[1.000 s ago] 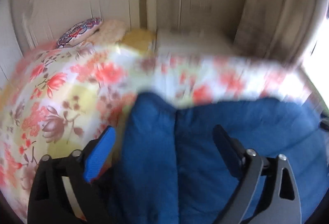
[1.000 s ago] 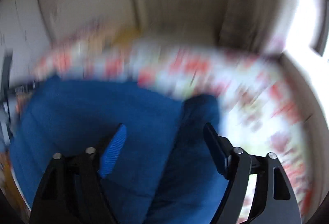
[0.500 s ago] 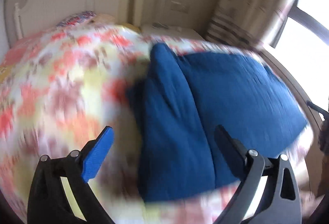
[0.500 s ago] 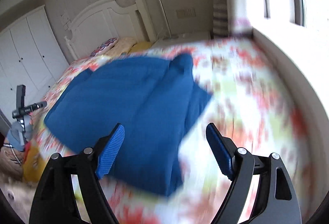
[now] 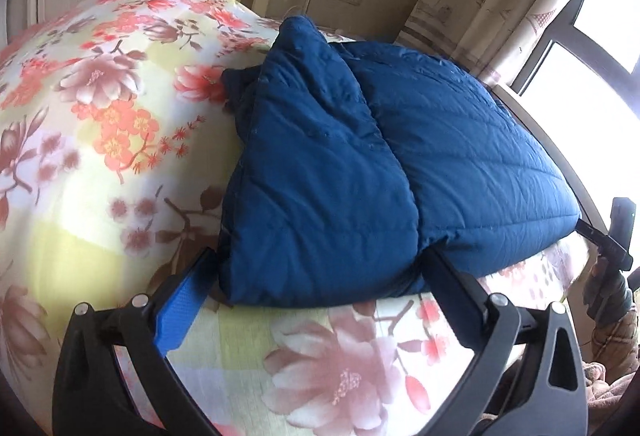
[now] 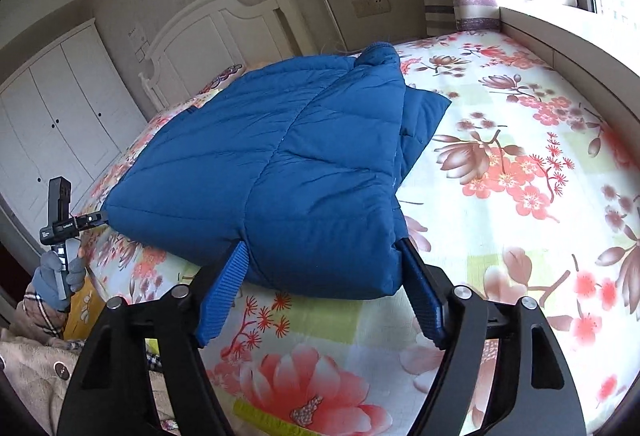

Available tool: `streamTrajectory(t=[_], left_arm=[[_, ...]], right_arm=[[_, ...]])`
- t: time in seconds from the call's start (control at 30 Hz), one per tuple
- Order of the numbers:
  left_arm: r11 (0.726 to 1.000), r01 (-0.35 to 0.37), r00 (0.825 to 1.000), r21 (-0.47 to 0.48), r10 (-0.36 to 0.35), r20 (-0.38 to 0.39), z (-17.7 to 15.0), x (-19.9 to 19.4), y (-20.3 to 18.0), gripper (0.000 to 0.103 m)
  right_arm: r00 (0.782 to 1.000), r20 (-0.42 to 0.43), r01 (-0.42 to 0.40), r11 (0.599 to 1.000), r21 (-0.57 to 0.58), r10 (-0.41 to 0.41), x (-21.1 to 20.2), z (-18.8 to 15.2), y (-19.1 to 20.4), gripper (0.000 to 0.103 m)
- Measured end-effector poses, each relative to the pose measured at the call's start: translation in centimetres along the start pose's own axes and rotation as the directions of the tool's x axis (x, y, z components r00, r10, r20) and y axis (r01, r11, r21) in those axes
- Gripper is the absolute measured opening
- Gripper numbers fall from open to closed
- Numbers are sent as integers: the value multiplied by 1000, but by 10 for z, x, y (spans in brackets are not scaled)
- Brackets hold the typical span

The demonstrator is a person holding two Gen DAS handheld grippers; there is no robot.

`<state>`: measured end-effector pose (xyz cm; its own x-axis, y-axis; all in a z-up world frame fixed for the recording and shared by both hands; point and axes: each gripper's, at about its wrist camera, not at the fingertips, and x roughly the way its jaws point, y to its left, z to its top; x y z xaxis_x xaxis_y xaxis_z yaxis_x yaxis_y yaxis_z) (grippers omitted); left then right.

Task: Fold large clothes

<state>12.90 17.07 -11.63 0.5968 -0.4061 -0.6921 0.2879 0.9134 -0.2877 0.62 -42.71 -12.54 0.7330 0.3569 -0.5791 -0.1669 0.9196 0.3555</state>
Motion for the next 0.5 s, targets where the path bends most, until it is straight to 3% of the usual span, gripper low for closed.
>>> streamTrajectory(t=[0.2, 0.33, 0.4, 0.47, 0.5], left_arm=[[999, 21, 998, 45, -24, 57, 7, -26, -5, 100], [999, 37, 999, 22, -37, 3, 9, -12, 5, 99], [992, 127, 992, -28, -127, 1, 8, -2, 11, 85], [984, 172, 984, -45, -170, 58, 5, -5, 11, 57], [986, 161, 985, -50, -157, 75, 3, -8, 9, 46]], right_arm=[[1000, -2, 7, 1000, 1, -7, -3, -5, 1, 72], [1000, 7, -14, 1000, 18, 14, 1, -6, -3, 72], [1000, 20, -15, 1000, 21, 14, 0, -8, -2, 69], [999, 42, -20, 1000, -1, 20, -4, -11, 4, 48], [998, 60, 15, 1000, -17, -14, -9, -13, 8, 37]])
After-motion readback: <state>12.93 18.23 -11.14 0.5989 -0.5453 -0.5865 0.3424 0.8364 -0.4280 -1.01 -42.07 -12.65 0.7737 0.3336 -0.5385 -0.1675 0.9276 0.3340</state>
